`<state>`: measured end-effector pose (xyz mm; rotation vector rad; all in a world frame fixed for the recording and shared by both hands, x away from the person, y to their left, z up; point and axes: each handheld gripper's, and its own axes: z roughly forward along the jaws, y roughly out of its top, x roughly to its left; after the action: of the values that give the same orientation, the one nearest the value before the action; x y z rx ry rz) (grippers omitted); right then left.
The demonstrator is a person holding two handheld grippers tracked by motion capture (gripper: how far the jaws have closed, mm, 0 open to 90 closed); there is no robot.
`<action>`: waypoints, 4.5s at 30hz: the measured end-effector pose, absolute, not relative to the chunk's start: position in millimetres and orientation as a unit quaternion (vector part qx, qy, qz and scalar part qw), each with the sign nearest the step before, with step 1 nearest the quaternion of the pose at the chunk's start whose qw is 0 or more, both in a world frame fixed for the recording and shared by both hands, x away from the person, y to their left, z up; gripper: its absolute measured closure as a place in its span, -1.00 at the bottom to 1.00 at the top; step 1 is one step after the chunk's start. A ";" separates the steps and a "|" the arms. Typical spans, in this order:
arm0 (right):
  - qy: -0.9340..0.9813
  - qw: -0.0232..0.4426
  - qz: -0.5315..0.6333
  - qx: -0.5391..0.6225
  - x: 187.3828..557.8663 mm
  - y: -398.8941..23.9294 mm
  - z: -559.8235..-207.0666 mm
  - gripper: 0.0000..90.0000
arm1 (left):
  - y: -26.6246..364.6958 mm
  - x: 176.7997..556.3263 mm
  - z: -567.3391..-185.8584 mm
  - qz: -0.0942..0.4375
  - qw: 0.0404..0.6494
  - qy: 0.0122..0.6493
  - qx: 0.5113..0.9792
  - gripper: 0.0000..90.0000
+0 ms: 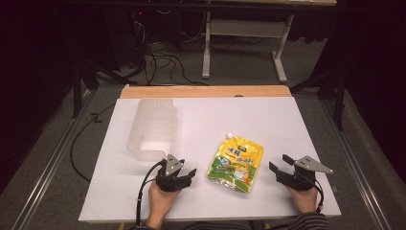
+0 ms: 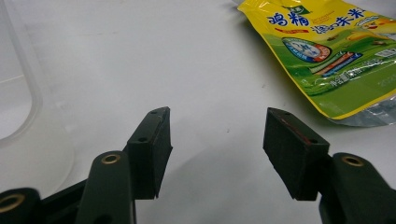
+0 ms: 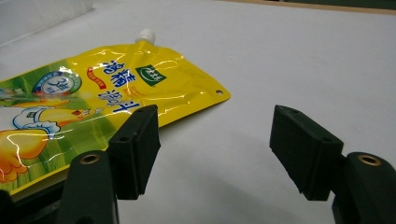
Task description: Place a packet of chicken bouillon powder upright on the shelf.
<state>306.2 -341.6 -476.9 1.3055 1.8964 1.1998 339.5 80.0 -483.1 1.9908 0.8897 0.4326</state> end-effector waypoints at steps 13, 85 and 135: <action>0.701 0.281 0.447 0.480 304.6 -342.0 -476.8 -0.26 | 79.1 338.6 -483.0 0.178 0.443 0.355 0.804 -0.08; 0.704 0.290 0.427 0.488 305.5 -337.7 -476.9 -0.26 | 39.3 374.7 -442.3 0.081 0.439 0.366 0.817 -0.39; 0.699 0.301 0.427 0.489 303.4 -337.4 -476.8 -0.26 | -59.0 419.0 -462.0 0.080 0.306 0.348 0.883 0.45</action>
<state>303.4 -337.4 -476.8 1.2965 1.8543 1.1329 419.0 -59.0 -462.0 2.3360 0.9197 0.2124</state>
